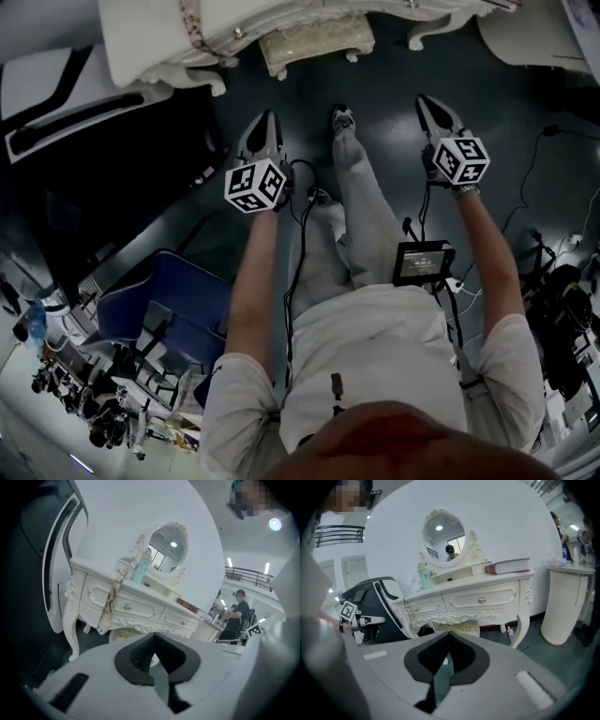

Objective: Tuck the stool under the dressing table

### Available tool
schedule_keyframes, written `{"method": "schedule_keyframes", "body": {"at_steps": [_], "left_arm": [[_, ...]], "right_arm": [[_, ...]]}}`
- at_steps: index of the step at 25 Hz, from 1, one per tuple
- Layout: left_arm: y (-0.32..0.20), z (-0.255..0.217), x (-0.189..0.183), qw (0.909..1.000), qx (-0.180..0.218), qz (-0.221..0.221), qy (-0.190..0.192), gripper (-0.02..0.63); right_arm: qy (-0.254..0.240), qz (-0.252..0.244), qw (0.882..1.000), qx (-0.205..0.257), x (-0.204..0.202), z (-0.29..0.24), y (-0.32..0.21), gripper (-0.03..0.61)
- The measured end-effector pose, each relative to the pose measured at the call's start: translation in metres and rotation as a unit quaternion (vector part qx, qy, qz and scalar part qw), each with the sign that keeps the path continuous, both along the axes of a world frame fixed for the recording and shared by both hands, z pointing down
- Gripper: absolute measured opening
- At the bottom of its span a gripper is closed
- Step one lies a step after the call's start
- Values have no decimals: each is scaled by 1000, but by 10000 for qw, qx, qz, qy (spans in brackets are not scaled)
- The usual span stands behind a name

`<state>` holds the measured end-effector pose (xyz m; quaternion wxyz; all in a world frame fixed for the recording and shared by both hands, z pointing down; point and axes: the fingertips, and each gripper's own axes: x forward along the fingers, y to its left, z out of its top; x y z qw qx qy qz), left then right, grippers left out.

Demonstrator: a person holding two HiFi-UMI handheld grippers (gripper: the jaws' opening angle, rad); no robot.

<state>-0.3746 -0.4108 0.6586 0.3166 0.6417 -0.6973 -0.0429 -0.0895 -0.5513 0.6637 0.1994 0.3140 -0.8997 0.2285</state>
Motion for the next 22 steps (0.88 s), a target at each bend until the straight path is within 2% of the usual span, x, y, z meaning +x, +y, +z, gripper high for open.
{"method": "schedule_keyframes", "body": {"at_steps": [3, 5, 8, 11, 18, 20, 22], "left_arm": [[20, -83, 15, 9975, 478, 292, -434, 8], [38, -134, 25, 9937, 721, 450, -734, 8], [72, -199, 38, 9885, 942, 511, -1067, 8], [108, -259, 55, 9824, 1162, 564, -1349, 8], [190, -382, 96, 9660, 1759, 602, -1796, 8], [209, -406, 111, 9619, 1815, 672, -1933, 8], [223, -420, 122, 9617, 1771, 747, -1956, 8]], "right_arm": [[-165, -119, 9992, 331, 24, -71, 21, 6], [-126, -32, 9986, 519, 46, -116, 32, 6], [-172, 125, 9968, 767, 80, -181, 49, 6], [-324, 45, 9941, 1037, 106, -252, 74, 6], [-802, -617, 9877, 1190, 134, -388, 154, 6], [-926, -720, 9849, 1274, 140, -415, 176, 7], [-1036, -741, 9830, 1324, 141, -435, 191, 7]]}}
